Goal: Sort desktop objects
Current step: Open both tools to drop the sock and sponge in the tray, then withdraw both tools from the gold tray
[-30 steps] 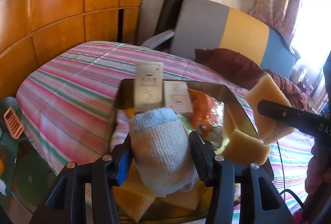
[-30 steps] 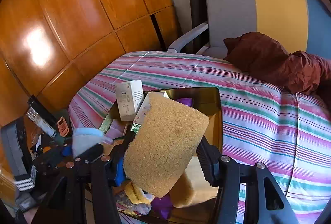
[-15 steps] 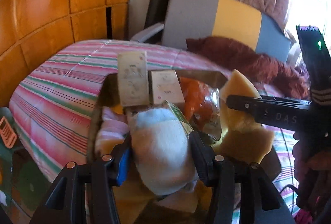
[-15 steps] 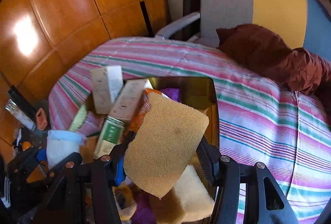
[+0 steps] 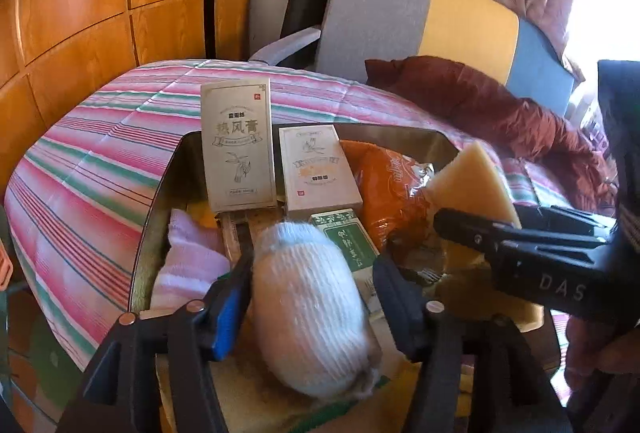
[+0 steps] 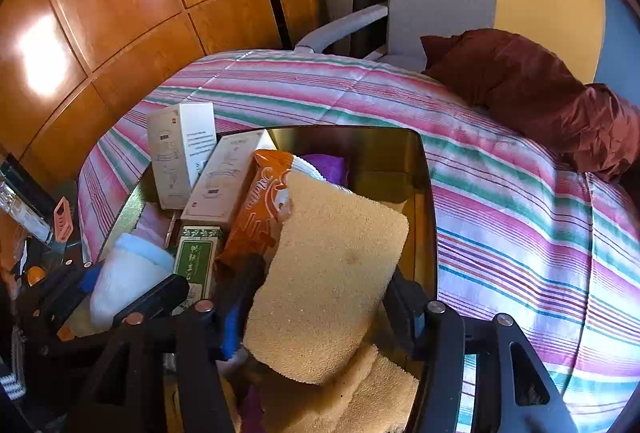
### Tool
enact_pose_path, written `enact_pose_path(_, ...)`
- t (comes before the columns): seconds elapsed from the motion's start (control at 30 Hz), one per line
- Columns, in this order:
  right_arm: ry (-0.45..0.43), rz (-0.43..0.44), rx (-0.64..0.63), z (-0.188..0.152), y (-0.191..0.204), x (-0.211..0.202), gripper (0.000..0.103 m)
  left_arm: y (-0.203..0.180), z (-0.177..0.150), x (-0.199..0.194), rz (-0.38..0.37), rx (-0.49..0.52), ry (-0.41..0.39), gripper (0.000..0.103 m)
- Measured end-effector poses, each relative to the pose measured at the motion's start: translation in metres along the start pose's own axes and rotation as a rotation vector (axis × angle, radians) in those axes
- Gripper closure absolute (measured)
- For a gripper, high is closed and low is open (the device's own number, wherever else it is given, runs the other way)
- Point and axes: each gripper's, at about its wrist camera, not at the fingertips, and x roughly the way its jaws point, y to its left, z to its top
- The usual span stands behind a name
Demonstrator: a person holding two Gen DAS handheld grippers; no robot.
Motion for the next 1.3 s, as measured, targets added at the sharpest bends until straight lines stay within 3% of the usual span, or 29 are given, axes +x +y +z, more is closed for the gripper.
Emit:
enact_pose_path(0.2, -0.055, -0.007, -0.015, -0.003, 0.007, -0.018, 0.028, 0.005, -0.003, -0.021, 0.009, -0.016, -0.039, 0.021)
enact_pose_path(0.27, -0.081, -0.016, -0.025, -0.003, 0.010, -0.027, 0.022, 0.009, -0.004, -0.028, 0.007, -0.032, -0.049, 0.021)
enact_pose_path(0.5, -0.143, -0.010, -0.034, -0.008, 0.016, -0.053, 0.022, 0.021, -0.009, -0.049, 0.022, -0.065, -0.076, 0.021)
enact_pose_path(0.73, -0.153, 0.027, -0.021, -0.021, 0.024, -0.066, 0.022, 0.024, -0.009, -0.070, 0.095, -0.086, -0.108, 0.016)
enact_pose_path(1.03, -0.180, -0.020, -0.077, -0.045, 0.047, -0.083, 0.013, 0.019, -0.008, -0.095, 0.172, -0.085, -0.142, 0.017)
enact_pose_path(1.3, -0.175, -0.025, -0.065, -0.065, 0.048, -0.088, 0.011, 0.009, -0.010, -0.115, 0.203, -0.095, -0.173, 0.017)
